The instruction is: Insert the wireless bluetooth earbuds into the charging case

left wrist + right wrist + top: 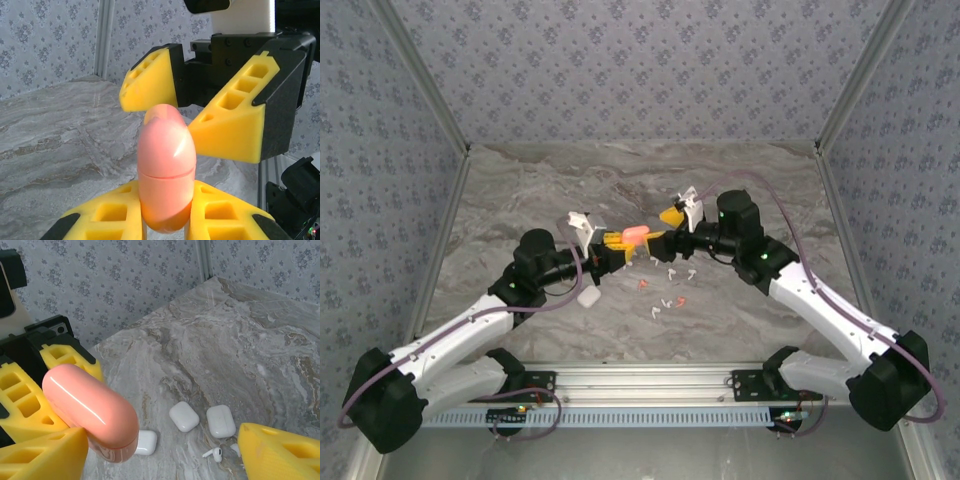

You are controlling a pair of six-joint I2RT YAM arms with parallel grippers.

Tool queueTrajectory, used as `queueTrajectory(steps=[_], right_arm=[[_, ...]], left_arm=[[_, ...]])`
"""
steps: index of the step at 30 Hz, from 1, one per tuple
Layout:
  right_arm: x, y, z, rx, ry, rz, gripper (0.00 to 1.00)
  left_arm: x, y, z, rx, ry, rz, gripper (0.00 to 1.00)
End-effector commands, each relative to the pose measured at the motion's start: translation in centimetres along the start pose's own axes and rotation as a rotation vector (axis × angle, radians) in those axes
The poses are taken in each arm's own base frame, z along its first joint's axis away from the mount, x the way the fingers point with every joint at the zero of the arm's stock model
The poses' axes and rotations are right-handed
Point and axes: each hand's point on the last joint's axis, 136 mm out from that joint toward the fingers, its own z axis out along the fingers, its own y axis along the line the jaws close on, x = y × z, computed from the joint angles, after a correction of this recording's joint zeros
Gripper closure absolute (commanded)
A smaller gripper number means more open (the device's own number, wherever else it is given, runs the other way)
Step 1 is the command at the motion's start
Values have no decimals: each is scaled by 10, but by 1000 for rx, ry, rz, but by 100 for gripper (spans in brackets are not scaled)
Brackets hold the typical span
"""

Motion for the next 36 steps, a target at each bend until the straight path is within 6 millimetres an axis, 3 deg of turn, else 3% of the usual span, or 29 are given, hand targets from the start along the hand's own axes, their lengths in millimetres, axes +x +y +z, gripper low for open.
queueTrajectory(steps=[1,10,17,22,26,30,36], right_arm=[[-24,-9,-2,39,-47,1,19],[-30,-11,-1,26,-42,13,19],[-31,-11,-31,50,-68,108,19],[11,-25,-38,161,63,270,19],[63,-41,-35,248,171,391,23],[108,-47,-18,266,283,442,29],[155,-44,21,207,450,430,39]], left_arm=[[-11,-16,-3,64,-33,58,100],[-8,-13,-4,43,-22,65,100],[2,-4,-8,-14,-3,91,100],[12,-2,-18,-40,-5,158,100],[22,-6,-30,-39,-22,220,100],[28,-12,-46,-39,-63,278,100],[29,-20,-67,-55,-102,335,100]])
